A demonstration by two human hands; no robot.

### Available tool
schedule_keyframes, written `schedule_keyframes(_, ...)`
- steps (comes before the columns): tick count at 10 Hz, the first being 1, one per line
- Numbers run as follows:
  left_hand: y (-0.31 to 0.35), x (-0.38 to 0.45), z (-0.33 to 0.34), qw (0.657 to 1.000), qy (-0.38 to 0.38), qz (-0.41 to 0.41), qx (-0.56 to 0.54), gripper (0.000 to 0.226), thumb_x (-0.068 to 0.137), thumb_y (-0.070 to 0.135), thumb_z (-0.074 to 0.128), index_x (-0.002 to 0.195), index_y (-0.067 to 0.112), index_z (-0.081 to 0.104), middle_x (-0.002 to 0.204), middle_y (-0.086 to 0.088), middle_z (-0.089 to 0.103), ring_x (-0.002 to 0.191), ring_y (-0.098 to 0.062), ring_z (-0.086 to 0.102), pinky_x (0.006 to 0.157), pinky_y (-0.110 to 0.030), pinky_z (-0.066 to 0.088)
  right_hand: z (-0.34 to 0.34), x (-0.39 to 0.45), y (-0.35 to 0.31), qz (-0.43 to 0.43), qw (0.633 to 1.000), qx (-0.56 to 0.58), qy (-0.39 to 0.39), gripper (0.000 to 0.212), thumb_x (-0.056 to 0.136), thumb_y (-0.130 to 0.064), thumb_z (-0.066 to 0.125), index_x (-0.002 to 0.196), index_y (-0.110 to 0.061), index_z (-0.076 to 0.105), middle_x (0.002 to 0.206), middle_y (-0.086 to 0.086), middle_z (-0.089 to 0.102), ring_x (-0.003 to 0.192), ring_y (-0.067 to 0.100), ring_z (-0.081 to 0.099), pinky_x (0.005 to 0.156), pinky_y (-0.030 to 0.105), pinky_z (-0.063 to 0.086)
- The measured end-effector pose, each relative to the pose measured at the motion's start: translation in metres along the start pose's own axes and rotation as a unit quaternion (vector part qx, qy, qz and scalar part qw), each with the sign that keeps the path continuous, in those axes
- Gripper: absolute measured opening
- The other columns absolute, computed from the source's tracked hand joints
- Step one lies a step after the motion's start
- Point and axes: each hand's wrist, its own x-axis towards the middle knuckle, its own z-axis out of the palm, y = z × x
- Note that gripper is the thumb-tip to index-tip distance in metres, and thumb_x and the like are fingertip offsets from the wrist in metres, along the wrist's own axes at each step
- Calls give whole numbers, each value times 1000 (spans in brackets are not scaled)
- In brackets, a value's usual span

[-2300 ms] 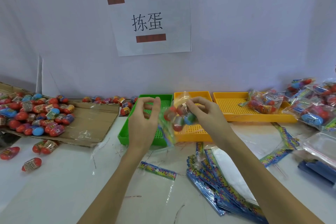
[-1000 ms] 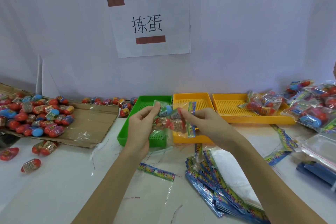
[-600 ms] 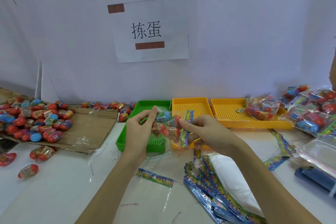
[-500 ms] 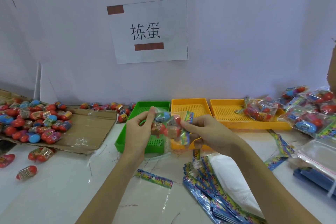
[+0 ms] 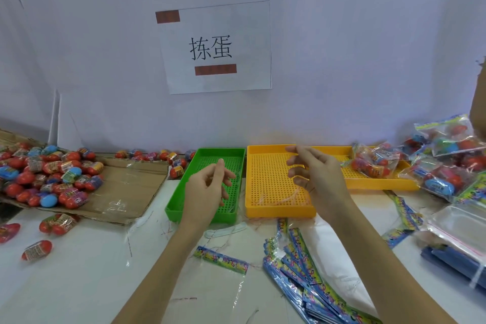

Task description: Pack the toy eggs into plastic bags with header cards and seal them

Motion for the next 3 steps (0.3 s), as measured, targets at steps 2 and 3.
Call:
schedule_keyframes(2, 0, -12, 4, 880, 4, 354, 316, 35, 106, 32, 49, 92, 11, 74, 79, 4, 67, 62, -9, 58, 51, -28, 51, 4, -2, 8, 15, 998, -61, 5, 26, 108, -20, 54, 102, -6, 75, 71, 4, 68, 54, 13, 59, 47, 20, 43)
schedule_keyframes(3, 14, -12, 8, 825, 4, 450, 342, 31, 106, 28, 54, 91, 10, 74, 78, 3, 67, 63, -11, 58, 49, -26, 50, 6, -6, 6, -1, 997, -78, 5, 25, 107, -21, 54, 101, -8, 76, 73, 6, 69, 57, 15, 60, 49, 22, 44)
